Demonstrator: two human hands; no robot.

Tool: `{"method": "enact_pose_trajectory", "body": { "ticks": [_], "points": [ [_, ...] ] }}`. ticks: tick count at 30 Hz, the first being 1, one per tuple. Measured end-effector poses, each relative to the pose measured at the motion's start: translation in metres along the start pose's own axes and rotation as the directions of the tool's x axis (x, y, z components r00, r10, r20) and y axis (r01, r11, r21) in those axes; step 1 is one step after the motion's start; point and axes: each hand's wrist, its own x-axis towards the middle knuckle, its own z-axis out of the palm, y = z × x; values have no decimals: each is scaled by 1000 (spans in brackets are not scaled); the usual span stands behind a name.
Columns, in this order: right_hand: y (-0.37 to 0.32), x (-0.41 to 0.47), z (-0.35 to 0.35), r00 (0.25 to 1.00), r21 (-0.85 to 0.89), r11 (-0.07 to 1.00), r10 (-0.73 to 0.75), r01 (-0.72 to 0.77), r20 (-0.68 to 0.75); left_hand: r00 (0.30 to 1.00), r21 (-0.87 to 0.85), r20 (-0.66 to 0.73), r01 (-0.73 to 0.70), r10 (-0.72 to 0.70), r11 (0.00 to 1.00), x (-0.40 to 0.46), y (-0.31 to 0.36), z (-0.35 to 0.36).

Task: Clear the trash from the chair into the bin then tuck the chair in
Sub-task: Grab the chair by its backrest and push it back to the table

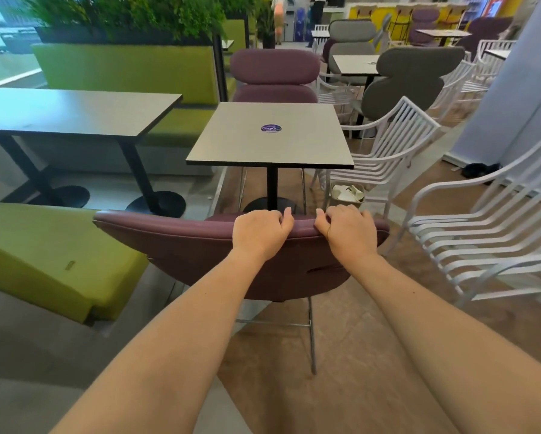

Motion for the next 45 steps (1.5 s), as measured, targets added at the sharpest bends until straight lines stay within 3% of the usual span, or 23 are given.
{"method": "enact_pose_trajectory", "body": {
  "ticks": [3,5,7,10,13,16,26,31,41,45],
  "points": [
    [-7,-2,-6,998,-17,999,52,-52,27,999,-102,32,5,-2,995,-2,-9,-5],
    [-16,-5,-5,997,-76,995,68,-66,36,998,-170,-26,45,-50,984,-14,-25,-6],
    [-24,-12,-5,996,-98,992,84,-81,24,996,-132,-52,64,-72,989,-31,-49,-2],
    [-42,-22,0,1000,-17,1000,4,-4,0,985,-32,26,174,-173,984,-45,-100,-3],
    [-76,-22,0,992,34,996,-85,82,96,959,12,97,266,-266,964,-45,-142,-7],
    [-102,-19,1,990,-40,997,-54,59,130,954,-32,133,274,-268,961,-45,-161,-12],
    [-126,-9,11,995,-48,998,41,-37,91,967,-61,170,204,-191,977,-24,-192,-5],
    [-120,-2,12,992,31,998,46,-50,119,979,-29,159,132,-125,991,-23,-191,-7],
    [-86,12,4,972,111,994,-10,-17,233,976,-66,89,205,-199,976,-27,-156,-5],
    [-82,15,8,978,92,996,-37,19,204,982,-15,69,179,-178,984,-26,-155,-4]
  ]
}}
